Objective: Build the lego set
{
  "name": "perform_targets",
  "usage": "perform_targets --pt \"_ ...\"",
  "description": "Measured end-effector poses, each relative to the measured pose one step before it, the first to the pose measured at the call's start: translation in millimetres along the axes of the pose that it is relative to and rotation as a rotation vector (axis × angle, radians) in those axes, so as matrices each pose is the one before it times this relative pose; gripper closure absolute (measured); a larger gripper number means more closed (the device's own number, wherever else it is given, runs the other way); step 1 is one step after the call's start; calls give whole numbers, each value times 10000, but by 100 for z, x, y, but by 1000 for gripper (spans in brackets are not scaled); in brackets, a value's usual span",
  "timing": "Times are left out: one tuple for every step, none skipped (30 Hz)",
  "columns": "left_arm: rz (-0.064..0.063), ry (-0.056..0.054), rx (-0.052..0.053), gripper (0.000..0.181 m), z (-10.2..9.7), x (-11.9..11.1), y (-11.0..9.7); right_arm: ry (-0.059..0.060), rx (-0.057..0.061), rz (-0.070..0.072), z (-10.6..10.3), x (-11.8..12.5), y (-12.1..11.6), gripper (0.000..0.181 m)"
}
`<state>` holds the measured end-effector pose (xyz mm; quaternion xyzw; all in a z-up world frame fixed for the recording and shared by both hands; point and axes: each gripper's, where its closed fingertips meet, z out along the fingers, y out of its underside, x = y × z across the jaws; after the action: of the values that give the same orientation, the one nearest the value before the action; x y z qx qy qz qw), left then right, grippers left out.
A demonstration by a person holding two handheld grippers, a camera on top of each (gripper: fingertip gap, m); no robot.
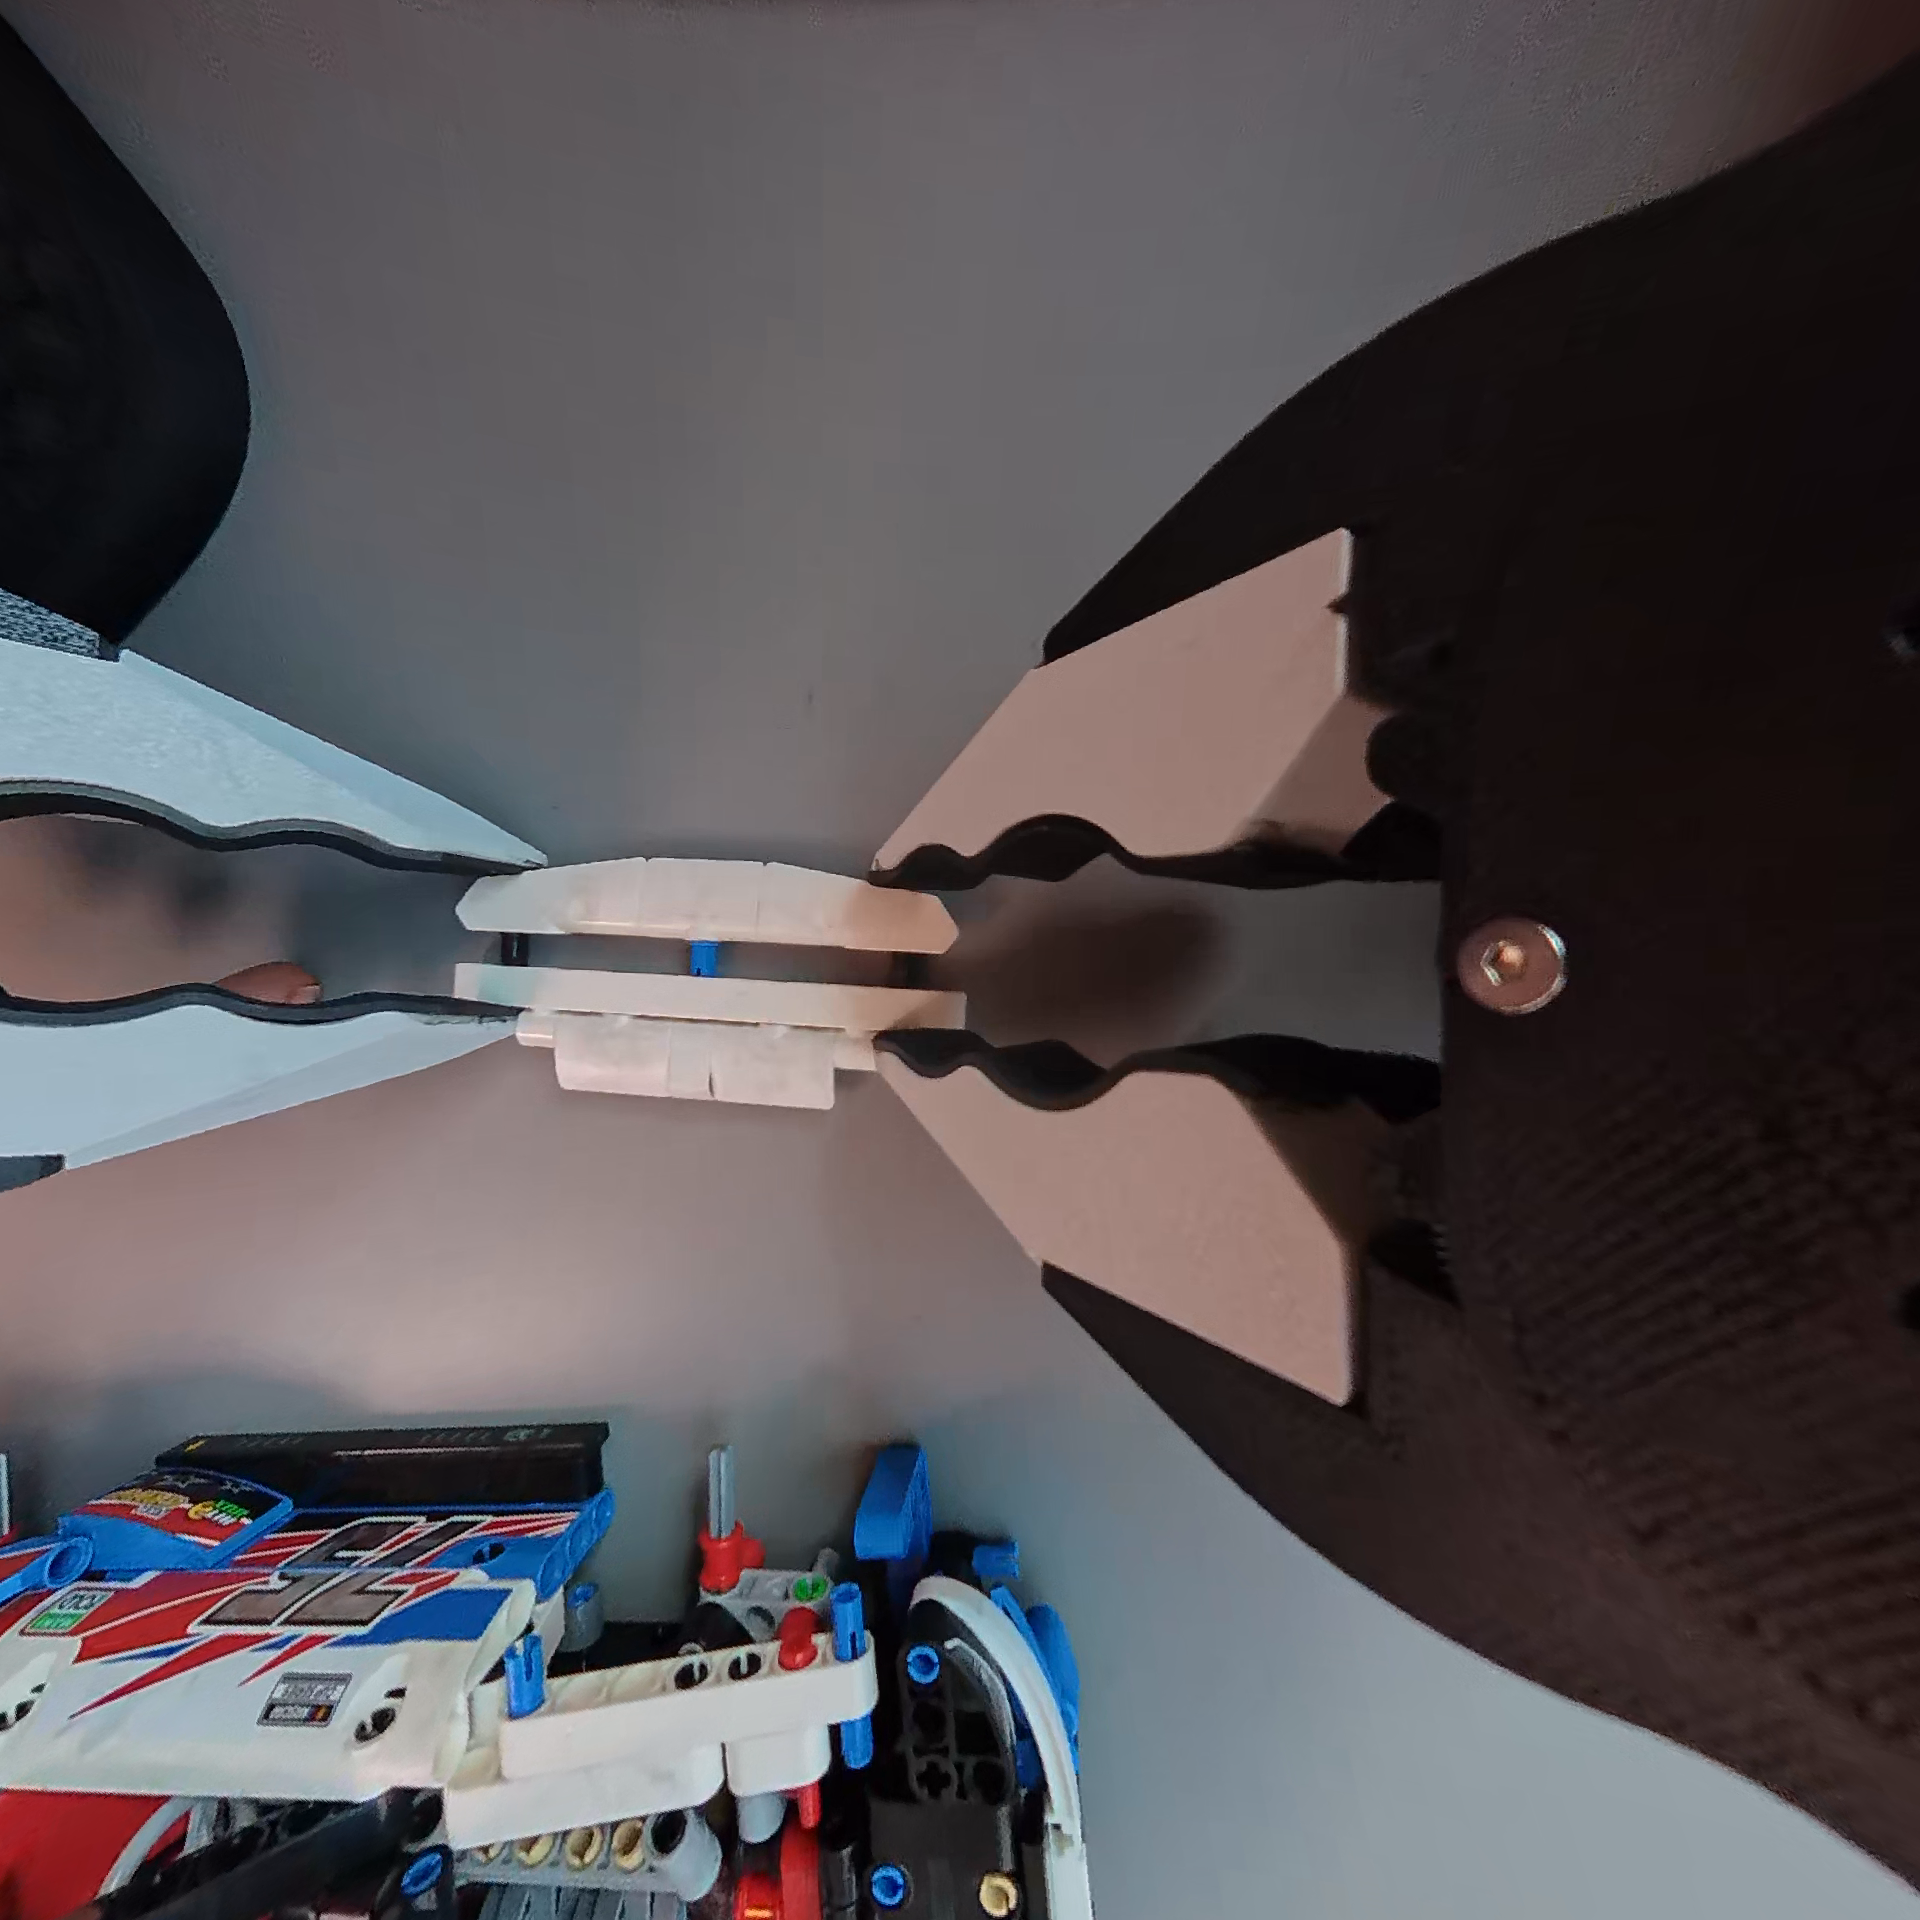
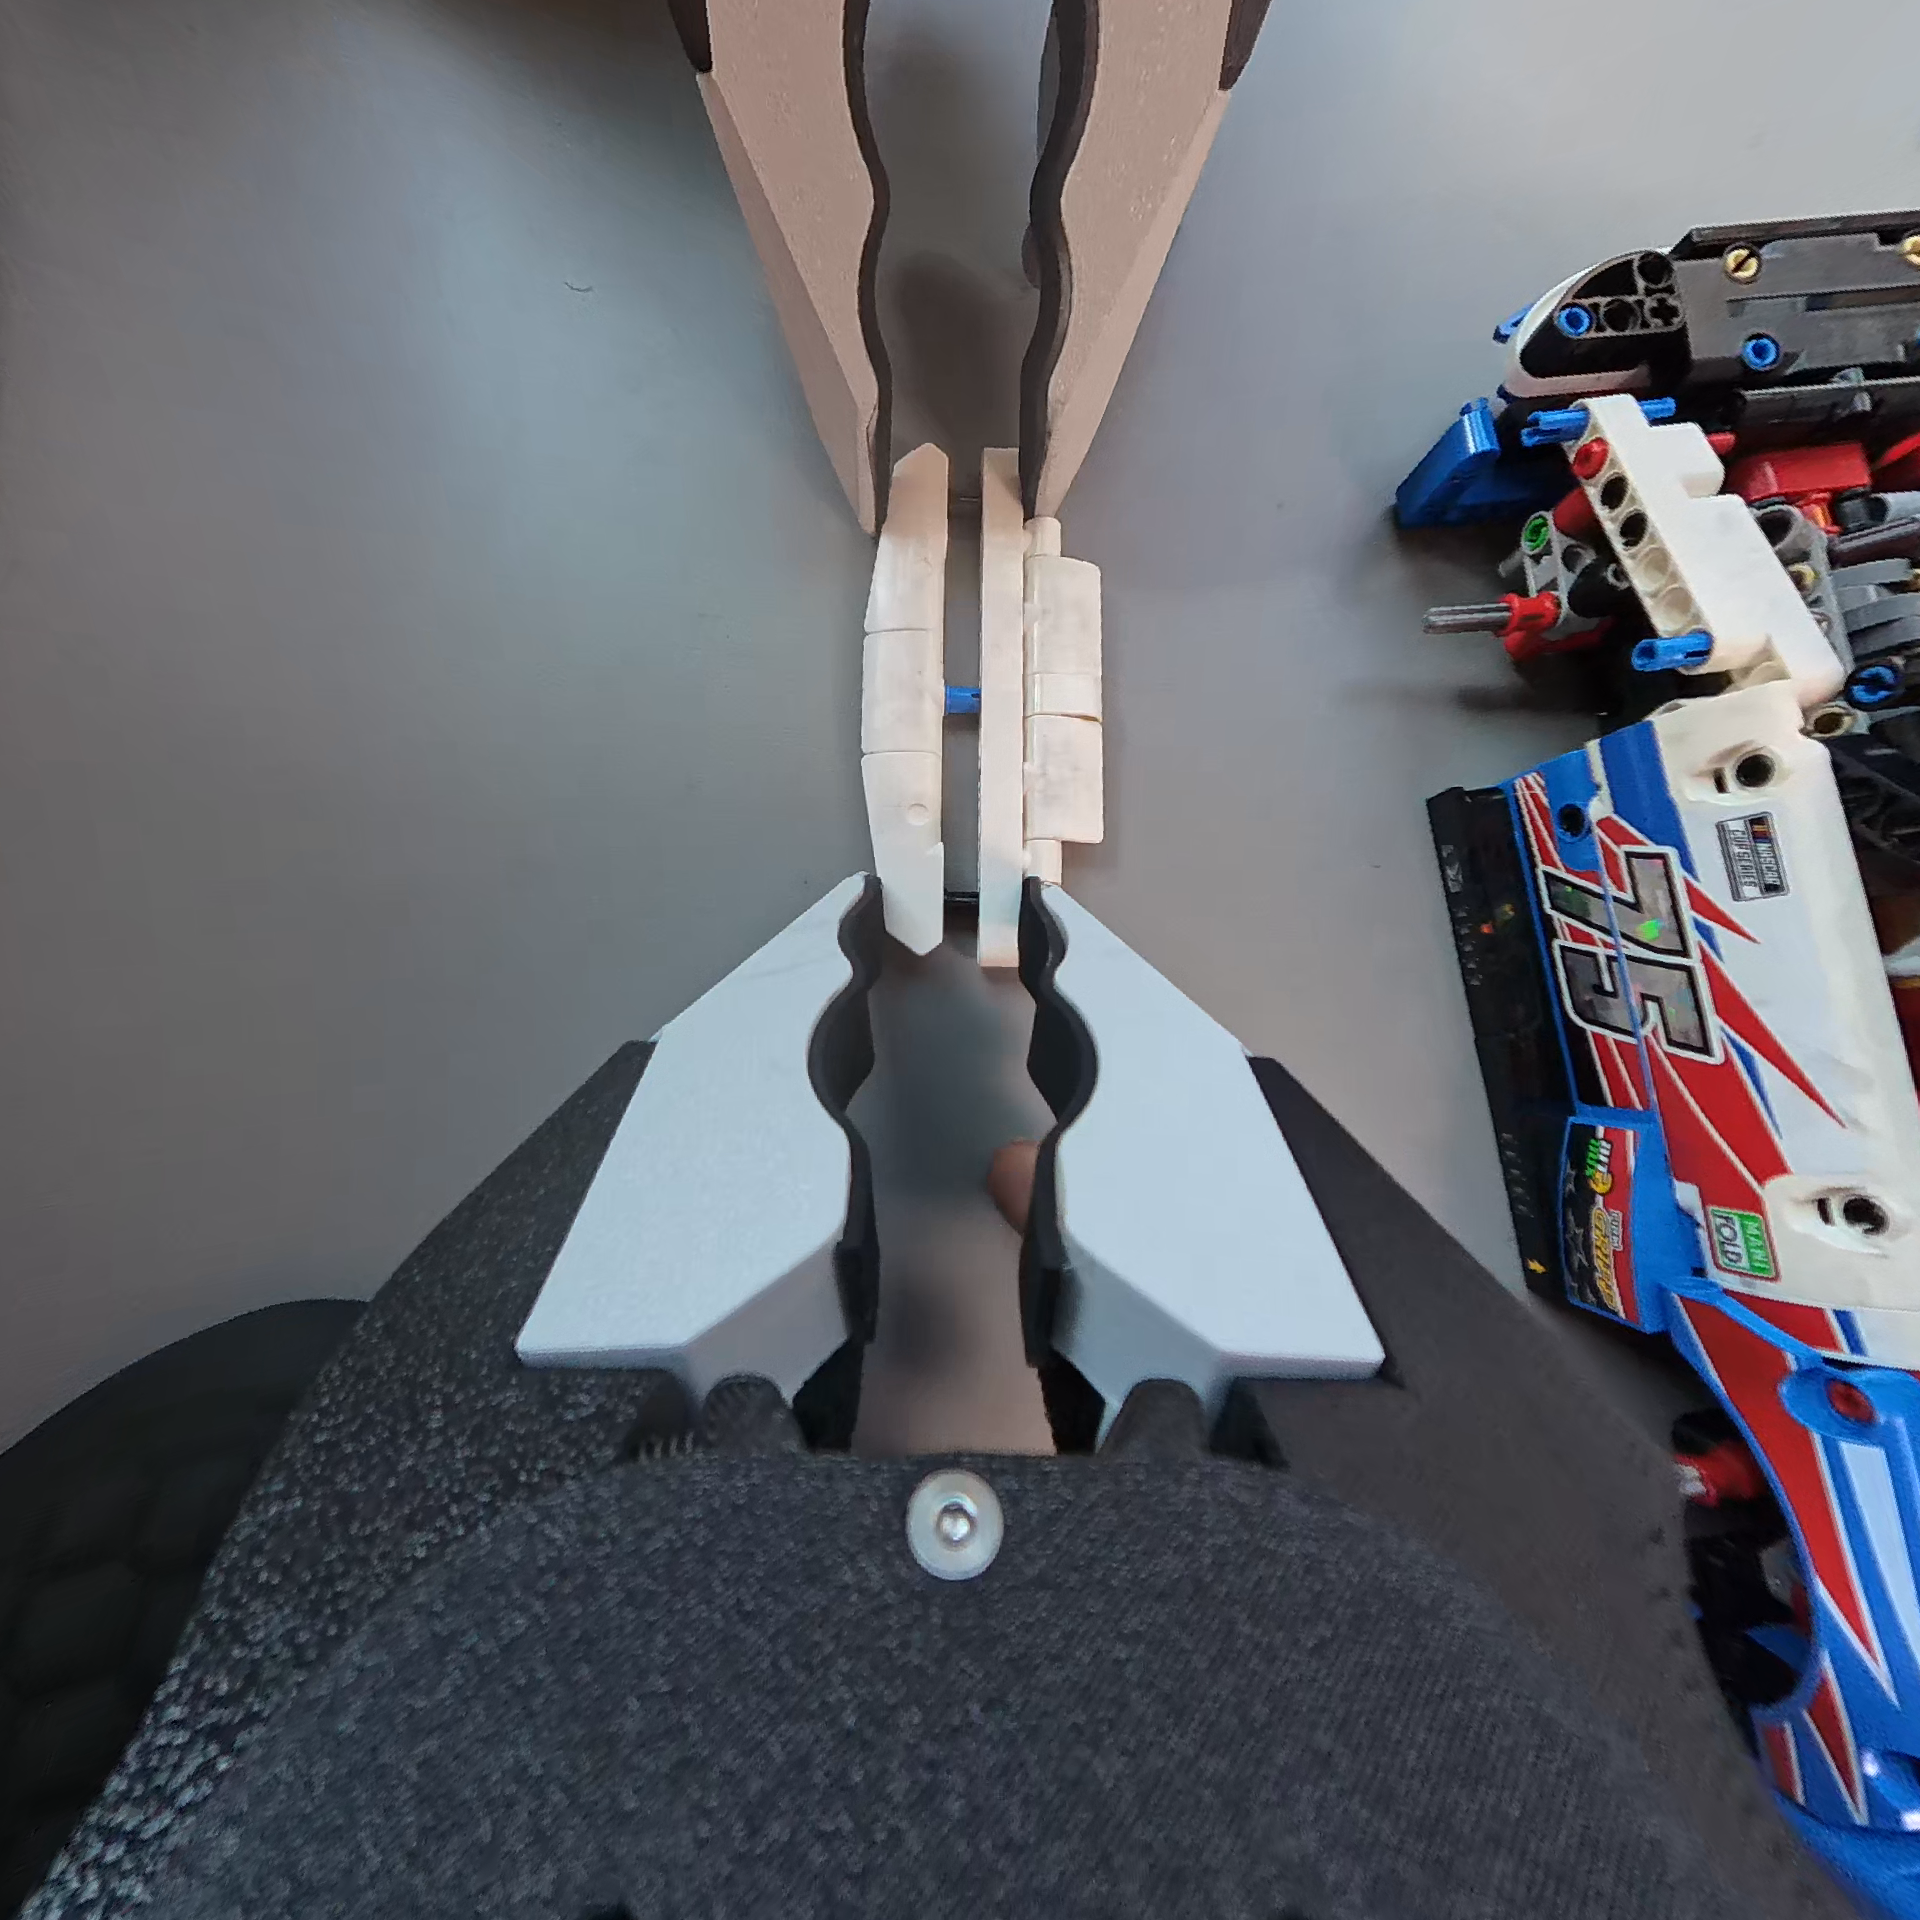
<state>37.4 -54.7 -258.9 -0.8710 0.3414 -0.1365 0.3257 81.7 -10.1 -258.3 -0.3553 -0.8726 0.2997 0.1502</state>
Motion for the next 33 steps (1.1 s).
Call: perform_targets --pt "10 10 19 156 2 -8 1 -17 -12 -6 1 -5 6 157" --pt "38 10 24 156 -4 0 5 -16 -5 7 6 0 -3 158" --pt "49 8 30 156 0 -10 -4 -10 0 -7 0 -8 0 158" --pt "26 13 32 156 4 -8 5 -3 -2 7 -1 5 3 158" --pt "28 14 27 156 -2 -1 0 0 -2 -10 -9 -7 -4 158" --pt "26 17 17 156 0 -9 4 -2 11 -11 6 4 2 158" --pt "23 22 10 156 0 -7 8 -12 11 20 0 -3 -4 158" --pt "45 29 15 156 8 -6 -4 -10 -2 16 -1 3 4 158" --pt "31 31 36 156 -6 -21 -3 -13 -12 37 -3 -9 12 158" --pt "17 34 59 156 5 -21 0 -11 -15 34 4 -4 6 158" --pt "17 36 55 156 7 -11 0 -14 -19 29 10 -5 0 157" --pt "73 10 20 156 2 -9 0 -35 -34 55 1 -23 3 157" --pt "99 -13 -20 156 -1 11 0 -13 -22 -25 2 -15 9 158" --pt "99 -28 -32 156 6 11 -1 3 2 -47 1 -4 -4 158" --pt "60 -26 -15 156 -3 -2 -4 17 24 -58 -7 1 -7 158" --pt "11 -3 30 156 0 4 -5 21 38 -26 -6 -2 1 158" --pt "-23 32 73 156 -5 -6 3 13 46 10 -4 -3 -21 158" --pt "-83 74 63 156 -9 -6 -16 -4 55 29 -3 -6 -9 158" --pt "-1 22 -21 156 -3 -26 3 -17 44 17 -34 -14 -13 158" --pt "107 -48 -83 156 -9 -26 -9 -28 29 4 -38 -13 -15 158" --pt "117 -85 -88 156 3 -30 -10 -23 22 -12 -40 -15 -11 159" --pt "51 -68 -40 157 -14 0 -24 -27 42 2 -31 -11 -16 159" --pt "-39 -24 20 157 -8 15 -20 -38 51 40 -9 -10 -15 159" --pt "-108 20 52 157 3 8 -4 -28 36 46 9 -8 1 159" --pt "-129 45 57 156 9 8 1 6 -2 -13 9 -4 21 159" --pt "-76 36 37 156 14 12 6 68 -56 -122 26 24 42 158" --pt "-19 1 12 156 32 -6 17 117 -89 -136 57 31 76 157" --pt "-9 -9 13 156 21 -5 13 81 -41 -81 -7 -13 -1 158" --pt "3 -19 43 156 -7 8 -7 58 -17 -33 -11 -1 -4 157" --pt "1 -33 47 156 -16 10 -15 65 10 -50 -17 12 2 157" --pt "-68 -25 41 156 -2 5 3 145 -7 -63 -56 135 23 156" --pt "-133 -9 32 155 -8 -11 14 255 -85 -113 -126 293 74 155" --pt "-151 13 38 155 -11 -4 26 200 -42 -148 -200 183 -97 152"
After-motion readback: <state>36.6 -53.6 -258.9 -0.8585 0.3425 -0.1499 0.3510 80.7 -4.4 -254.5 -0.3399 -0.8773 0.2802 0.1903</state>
